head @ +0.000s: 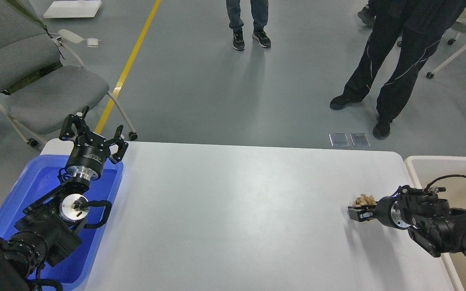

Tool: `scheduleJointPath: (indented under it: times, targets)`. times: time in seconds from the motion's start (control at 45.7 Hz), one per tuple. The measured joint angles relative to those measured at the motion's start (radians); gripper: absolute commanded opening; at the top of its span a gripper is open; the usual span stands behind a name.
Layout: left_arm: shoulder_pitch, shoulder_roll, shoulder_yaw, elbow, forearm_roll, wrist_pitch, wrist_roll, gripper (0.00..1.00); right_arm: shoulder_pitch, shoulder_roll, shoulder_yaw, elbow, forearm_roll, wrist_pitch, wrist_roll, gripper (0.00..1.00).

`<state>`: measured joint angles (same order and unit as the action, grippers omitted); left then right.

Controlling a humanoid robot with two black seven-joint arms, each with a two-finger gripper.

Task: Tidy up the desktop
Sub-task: 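Lower the right gripper and close it on the tan object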

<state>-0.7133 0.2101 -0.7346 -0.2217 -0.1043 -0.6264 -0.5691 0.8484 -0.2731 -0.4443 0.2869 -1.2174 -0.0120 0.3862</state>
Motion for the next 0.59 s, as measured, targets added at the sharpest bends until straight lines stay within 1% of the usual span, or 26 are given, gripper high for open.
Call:
scheduleJointPath:
  times: [0.307,0.591]
  targets:
    - [0.0,0.0,0.0,0.0,0.0,0.0,0.0,1.0,-0.002,0.008,-0.036,-0.013,0.035,0.012,0.002,0.0]
    - [0.0,0.0,0.0,0.0,0.0,0.0,0.0,1.0,0.008,0.009,-0.047,-0.014,0.053,0.016,0.019,0.0]
